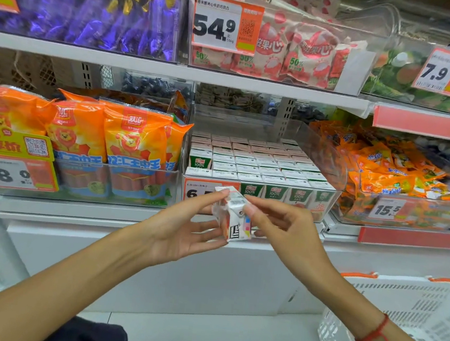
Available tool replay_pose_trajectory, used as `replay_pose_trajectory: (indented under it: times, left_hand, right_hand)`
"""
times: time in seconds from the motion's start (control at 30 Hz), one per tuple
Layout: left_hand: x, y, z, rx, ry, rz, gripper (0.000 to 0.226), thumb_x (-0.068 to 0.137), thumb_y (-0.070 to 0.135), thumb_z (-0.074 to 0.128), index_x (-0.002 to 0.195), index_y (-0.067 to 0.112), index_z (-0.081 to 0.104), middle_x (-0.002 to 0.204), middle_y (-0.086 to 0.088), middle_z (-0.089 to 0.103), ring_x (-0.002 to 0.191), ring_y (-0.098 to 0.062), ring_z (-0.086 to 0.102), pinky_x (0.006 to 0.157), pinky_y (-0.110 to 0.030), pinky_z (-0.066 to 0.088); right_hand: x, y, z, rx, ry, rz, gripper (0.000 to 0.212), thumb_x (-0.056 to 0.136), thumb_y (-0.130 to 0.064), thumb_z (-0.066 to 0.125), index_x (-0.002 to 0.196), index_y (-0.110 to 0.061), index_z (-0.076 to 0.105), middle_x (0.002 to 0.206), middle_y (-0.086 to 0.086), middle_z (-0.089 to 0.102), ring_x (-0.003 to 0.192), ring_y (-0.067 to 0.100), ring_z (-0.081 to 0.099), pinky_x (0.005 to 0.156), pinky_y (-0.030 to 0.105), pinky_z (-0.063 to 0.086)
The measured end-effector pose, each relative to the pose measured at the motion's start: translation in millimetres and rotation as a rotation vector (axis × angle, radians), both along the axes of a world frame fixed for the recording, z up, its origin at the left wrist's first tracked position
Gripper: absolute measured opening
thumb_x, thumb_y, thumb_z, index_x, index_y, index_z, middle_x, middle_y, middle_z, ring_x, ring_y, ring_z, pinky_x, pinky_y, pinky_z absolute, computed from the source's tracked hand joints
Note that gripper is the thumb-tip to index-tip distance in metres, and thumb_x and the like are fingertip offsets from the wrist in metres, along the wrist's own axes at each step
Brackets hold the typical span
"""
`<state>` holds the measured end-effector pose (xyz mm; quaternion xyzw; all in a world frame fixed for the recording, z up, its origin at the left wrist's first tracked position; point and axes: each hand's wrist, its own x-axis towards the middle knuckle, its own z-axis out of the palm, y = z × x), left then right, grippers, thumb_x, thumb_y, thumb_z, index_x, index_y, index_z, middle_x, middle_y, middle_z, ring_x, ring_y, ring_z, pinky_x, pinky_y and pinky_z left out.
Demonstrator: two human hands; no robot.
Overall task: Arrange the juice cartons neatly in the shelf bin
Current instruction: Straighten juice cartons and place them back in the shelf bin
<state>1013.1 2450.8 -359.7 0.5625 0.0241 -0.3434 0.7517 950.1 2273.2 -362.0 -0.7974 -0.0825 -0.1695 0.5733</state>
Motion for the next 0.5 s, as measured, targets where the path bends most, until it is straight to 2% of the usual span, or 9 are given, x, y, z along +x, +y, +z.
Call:
replay_pose_trajectory:
  times: [0.1,0.2,0.3,0.37,0.5]
  left_hand:
    - [-0.2,-0.6,-0.4,0.067,0.040,-0.090,0.062,0.059,0.048,0.083,0.106,0.011,0.067,0.090,-0.012,0.074,0.073,-0.019,0.072,0.060,-0.035,0.061]
    - [-0.4,-2.5,-4.6,0.107,0.050,-0.065,0.060,0.060,0.051,0.082,0.106,0.016,0.066,0.091,-0.012,0.073,0.072,-0.021,0.072,0.060,-0.039,0.061]
    - [-0.2,-3.2,-5.8,0.113,0.055,-0.058,0.056,0.066,0.049,0.081,0.106,0.013,0.065,0.089,-0.012,0.074,0.072,-0.021,0.072,0.063,-0.040,0.062]
    - [0.1,-2.9,-5.8,0.092,0.039,-0.046,0.055,0.067,0.046,0.080,0.106,0.010,0.066,0.089,-0.013,0.074,0.071,-0.020,0.073,0.064,-0.038,0.062]
    - [-0.2,-2.3,-4.6,0.097,-0.130,0.010,0.053,0.064,0.043,0.081,0.109,0.020,0.067,0.109,-0.010,0.072,0.084,-0.020,0.075,0.066,-0.031,0.062]
  right_hand:
    - [0.6,-0.9,0.6,0.088,0.058,0.003,0.023,0.071,-0.045,0.068,0.088,-0.032,0.075,0.085,-0.011,0.076,0.074,0.008,0.072,0.063,0.016,0.054]
    - [1.7,0.8,-1.3,0.136,0.163,-0.014,0.025,0.071,-0.048,0.066,0.086,-0.030,0.076,0.079,-0.006,0.076,0.069,0.006,0.071,0.058,0.015,0.052]
    - [2.5,0.1,-1.6,0.144,0.224,-0.001,0.035,0.072,-0.048,0.066,0.095,-0.024,0.076,0.085,-0.003,0.076,0.073,0.008,0.071,0.063,0.017,0.055]
    - [3.0,-2.1,-2.1,0.144,0.248,0.015,0.038,0.071,-0.051,0.066,0.100,-0.027,0.075,0.090,-0.005,0.076,0.078,0.006,0.071,0.068,0.018,0.056]
    - [6.0,-7.9,-3.8,0.225,0.435,0.110,0.041,0.082,-0.056,0.056,0.111,-0.032,0.072,0.106,-0.007,0.074,0.096,0.011,0.071,0.073,0.021,0.057]
